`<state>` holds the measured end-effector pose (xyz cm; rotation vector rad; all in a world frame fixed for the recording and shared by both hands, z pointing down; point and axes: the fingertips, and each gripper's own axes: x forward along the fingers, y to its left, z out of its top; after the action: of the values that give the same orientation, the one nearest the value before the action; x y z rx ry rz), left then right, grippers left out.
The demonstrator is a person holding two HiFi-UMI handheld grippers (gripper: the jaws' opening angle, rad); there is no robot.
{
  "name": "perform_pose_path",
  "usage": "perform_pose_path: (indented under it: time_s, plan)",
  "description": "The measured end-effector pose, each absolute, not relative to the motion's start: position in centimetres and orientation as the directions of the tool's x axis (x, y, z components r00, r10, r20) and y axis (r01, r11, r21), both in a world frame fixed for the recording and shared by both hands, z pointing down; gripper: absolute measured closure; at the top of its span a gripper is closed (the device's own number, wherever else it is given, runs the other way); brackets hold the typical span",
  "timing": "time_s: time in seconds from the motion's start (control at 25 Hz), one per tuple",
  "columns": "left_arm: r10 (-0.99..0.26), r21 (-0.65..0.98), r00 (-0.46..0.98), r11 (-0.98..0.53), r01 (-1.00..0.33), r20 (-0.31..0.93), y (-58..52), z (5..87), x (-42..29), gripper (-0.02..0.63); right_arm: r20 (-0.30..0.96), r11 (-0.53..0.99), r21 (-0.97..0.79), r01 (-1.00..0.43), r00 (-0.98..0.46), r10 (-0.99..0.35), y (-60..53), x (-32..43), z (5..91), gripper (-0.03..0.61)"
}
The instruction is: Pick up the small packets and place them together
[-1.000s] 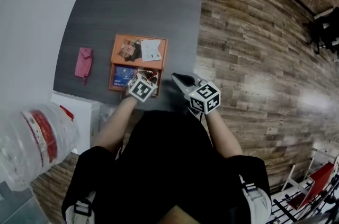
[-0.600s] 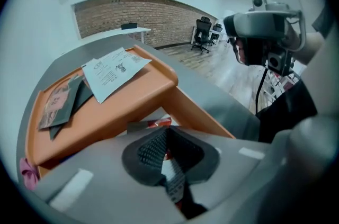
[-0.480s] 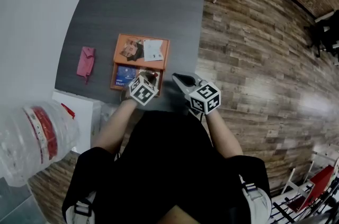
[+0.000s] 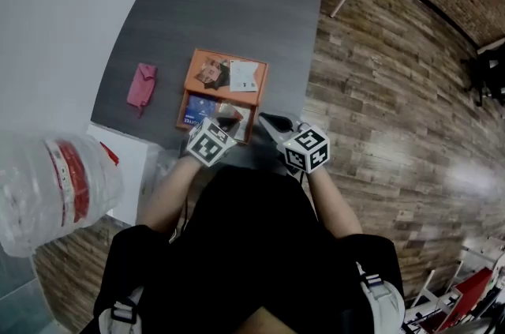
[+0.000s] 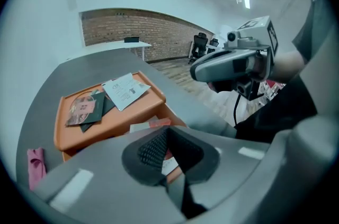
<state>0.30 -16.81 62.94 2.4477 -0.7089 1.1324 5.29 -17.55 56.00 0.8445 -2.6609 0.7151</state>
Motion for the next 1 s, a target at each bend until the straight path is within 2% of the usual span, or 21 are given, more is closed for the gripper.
perform_pose_path:
  time_s: [0.52,1.0]
  plan:
    - [-0.464,-0.072,0.462,-0.761,-0.645,0.756,-21.0,59.8,-4.5,0.611,0.357,0.742,-0.368,-0.560,-0.822,-0.444,-17.2,3.3,55.5,0.575]
    - [-0.495,-0.140,0.429,-0.762,-0.632,0.756,-27.6,60.1,-4.4,0.611,0.369,0.664,-0.381,-0.644,-0.764,-0.529,-17.4,7.1,56.2,0.575]
